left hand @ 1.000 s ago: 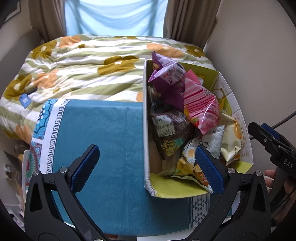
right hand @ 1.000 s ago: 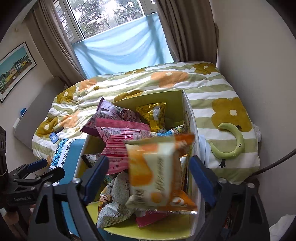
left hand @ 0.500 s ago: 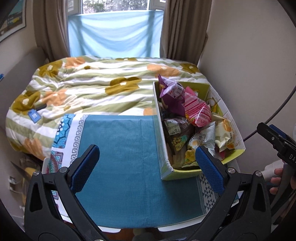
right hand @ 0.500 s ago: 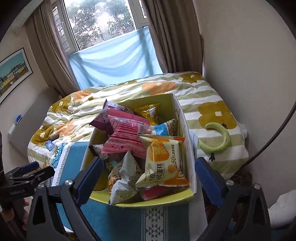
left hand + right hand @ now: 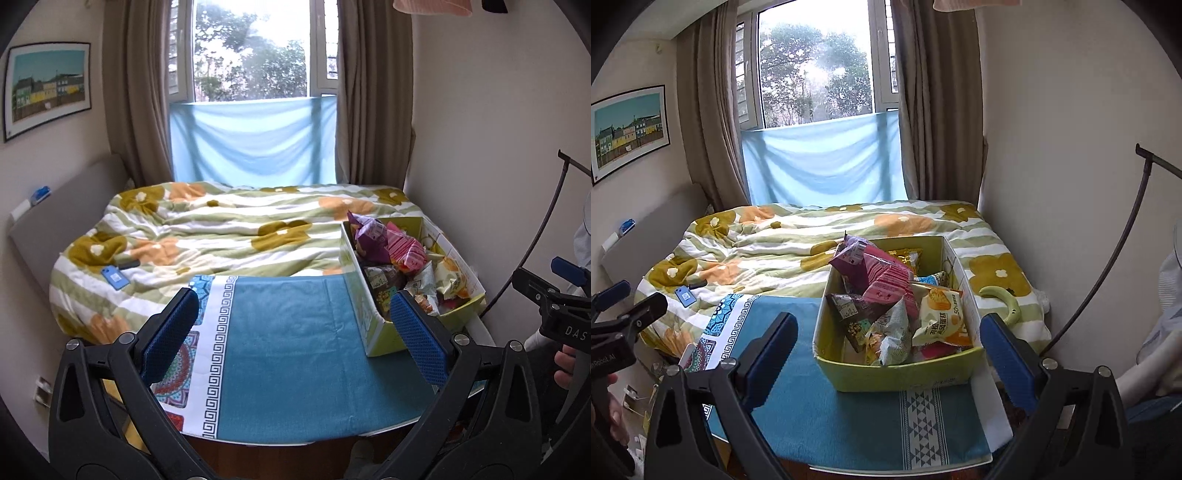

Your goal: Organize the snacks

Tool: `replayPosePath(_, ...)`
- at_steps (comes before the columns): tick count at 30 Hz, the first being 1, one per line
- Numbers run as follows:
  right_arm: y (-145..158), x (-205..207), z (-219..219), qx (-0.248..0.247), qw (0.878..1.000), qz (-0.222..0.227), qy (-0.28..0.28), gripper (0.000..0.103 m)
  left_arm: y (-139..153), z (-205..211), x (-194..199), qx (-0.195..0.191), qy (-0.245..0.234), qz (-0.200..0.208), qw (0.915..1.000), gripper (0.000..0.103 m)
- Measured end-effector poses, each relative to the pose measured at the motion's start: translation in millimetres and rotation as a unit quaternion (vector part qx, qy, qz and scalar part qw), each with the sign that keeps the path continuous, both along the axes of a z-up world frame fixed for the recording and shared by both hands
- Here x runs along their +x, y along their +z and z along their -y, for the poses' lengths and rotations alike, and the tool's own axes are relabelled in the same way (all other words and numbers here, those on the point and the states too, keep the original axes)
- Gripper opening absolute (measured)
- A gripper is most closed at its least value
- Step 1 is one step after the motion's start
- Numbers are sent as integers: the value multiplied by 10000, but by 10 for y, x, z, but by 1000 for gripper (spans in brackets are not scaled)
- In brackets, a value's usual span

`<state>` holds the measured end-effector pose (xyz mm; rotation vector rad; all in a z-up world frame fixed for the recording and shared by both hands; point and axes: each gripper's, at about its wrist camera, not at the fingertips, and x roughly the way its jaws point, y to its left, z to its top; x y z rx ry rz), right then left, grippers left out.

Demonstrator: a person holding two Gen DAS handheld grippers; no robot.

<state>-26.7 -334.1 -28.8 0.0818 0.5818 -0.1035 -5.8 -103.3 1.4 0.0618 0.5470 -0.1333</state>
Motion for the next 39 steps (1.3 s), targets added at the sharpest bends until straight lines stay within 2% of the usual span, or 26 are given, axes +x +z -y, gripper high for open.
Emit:
replayPosePath(7,-1,-257,-271,-61,10000,48,26,98,-41,-166,-284,34,92,54,9999,102)
replayPosePath(14,-1,-359,-399,-69,9999,97,33,98,-30,-211,-370,15,103,106,9999,102)
replayPosePath(39,-41,-315,-420,-54,9999,52,124,98,-16,-139,-309,-74,145,115,9998,102)
